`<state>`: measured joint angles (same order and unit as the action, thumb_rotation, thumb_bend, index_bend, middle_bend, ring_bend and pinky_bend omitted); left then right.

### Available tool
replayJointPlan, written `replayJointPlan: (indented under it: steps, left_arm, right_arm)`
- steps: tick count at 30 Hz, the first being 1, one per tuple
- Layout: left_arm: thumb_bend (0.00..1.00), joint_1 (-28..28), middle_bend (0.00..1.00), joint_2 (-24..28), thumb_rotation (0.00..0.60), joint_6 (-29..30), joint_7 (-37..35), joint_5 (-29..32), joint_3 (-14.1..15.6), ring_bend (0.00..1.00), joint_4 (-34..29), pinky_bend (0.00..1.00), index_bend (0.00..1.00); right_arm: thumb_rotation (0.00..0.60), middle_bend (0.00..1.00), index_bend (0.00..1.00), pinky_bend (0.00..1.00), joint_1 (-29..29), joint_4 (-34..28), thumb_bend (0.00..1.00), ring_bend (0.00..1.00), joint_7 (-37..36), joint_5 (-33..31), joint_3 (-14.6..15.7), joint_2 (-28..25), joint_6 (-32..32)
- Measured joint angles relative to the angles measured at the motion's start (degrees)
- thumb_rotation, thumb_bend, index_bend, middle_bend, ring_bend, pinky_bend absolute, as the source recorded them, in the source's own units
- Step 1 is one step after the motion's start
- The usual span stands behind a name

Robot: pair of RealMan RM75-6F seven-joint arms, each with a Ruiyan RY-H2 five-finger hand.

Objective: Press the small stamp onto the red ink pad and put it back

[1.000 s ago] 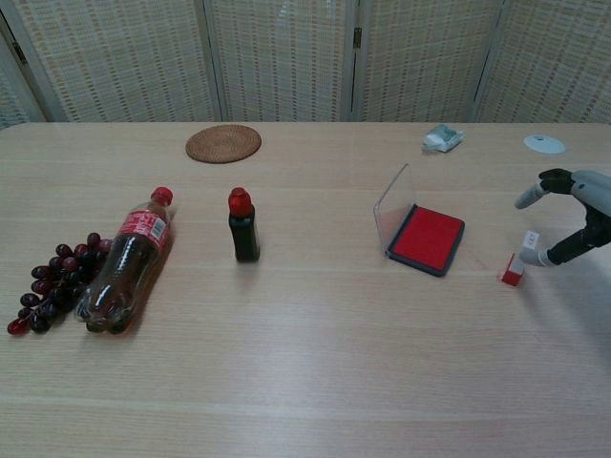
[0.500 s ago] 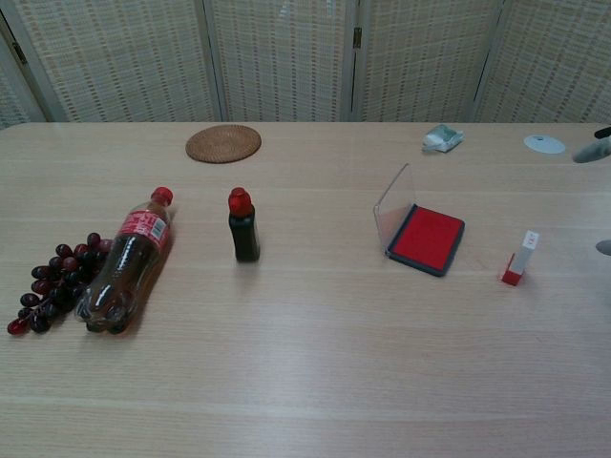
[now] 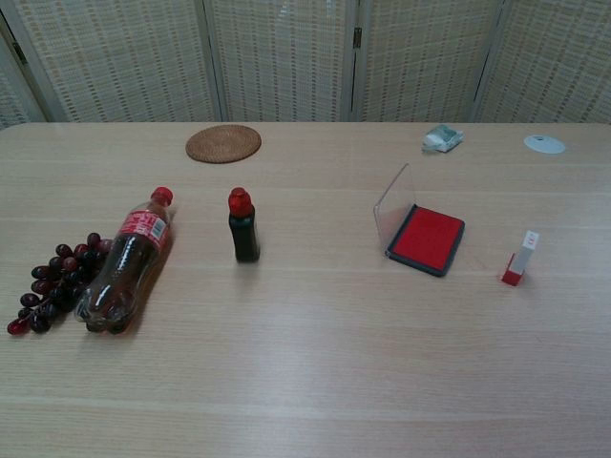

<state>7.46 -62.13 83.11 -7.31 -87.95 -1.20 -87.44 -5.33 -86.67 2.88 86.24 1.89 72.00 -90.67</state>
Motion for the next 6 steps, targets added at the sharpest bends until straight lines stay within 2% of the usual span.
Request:
replayJointPlan:
  steps: [6]
  left_arm:
    - [0.43, -0.12, 0.00, -0.08, 0.600, -0.02, -0.20, -0.12, 0.27, 0.00, 0.22, 0.00, 0.00]
  right_arm:
    - [0.600, 0.00, 0.13, 0.00, 0.50, -1.16, 0.17, 0.00, 1.88, 0.06, -0.46, 0.20, 1.42]
